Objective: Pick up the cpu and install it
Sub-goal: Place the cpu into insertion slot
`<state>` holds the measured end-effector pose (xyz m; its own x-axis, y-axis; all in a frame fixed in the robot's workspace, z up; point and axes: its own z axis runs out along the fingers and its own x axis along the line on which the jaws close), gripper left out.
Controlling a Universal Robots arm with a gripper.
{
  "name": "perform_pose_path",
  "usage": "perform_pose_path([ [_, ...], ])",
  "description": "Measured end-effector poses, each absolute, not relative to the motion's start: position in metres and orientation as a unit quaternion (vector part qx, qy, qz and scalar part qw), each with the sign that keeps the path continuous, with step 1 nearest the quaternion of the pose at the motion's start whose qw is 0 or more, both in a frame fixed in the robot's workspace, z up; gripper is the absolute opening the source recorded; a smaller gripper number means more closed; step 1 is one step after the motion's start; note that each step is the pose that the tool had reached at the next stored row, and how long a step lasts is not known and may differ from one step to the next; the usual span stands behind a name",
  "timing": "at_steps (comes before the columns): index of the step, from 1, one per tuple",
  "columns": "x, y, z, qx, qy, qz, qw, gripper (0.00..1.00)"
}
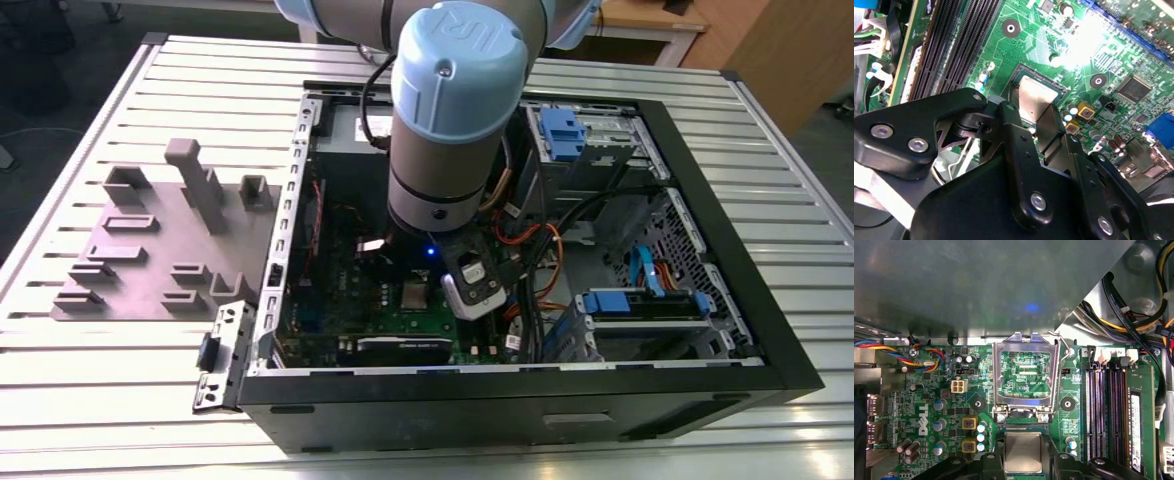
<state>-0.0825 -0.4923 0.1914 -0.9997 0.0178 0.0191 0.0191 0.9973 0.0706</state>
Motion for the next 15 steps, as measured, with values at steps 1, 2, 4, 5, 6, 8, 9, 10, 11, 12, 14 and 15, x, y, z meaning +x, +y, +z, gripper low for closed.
perform_pose_path([
  [1, -0.0825, -0.4923, 0.1914, -0.009, -0.999, -0.035, 0.009, 0.39],
  [2, -0.0825, -0.4923, 0.1914, -0.009, -0.999, -0.035, 0.009, 0.39],
  [4, -0.0824, -0.4923, 0.1913, -0.009, -0.999, -0.036, 0.009, 0.39],
  [5, -0.0825, -0.4922, 0.1913, -0.009, -0.999, -0.036, 0.009, 0.4],
  [6, -0.0824, -0.4922, 0.1912, -0.009, -0.999, -0.036, 0.009, 0.4],
  [8, -0.0824, -0.4922, 0.1912, -0.009, -0.999, -0.036, 0.009, 0.46],
  [9, -0.0825, -0.4923, 0.1913, -0.009, -0.999, -0.036, 0.009, 0.46],
  [10, -0.0825, -0.4923, 0.1913, -0.009, -0.999, -0.036, 0.009, 0.46],
  [11, -0.0825, -0.4923, 0.1913, -0.009, -0.999, -0.036, 0.009, 0.46],
  [12, -0.0825, -0.4923, 0.1913, -0.009, -0.999, -0.036, 0.009, 0.46],
  [14, -0.0825, -0.4923, 0.1913, -0.009, -0.999, -0.036, 0.009, 0.46],
  [15, -0.0825, -0.4923, 0.1914, -0.009, -0.999, -0.036, 0.009, 0.46],
])
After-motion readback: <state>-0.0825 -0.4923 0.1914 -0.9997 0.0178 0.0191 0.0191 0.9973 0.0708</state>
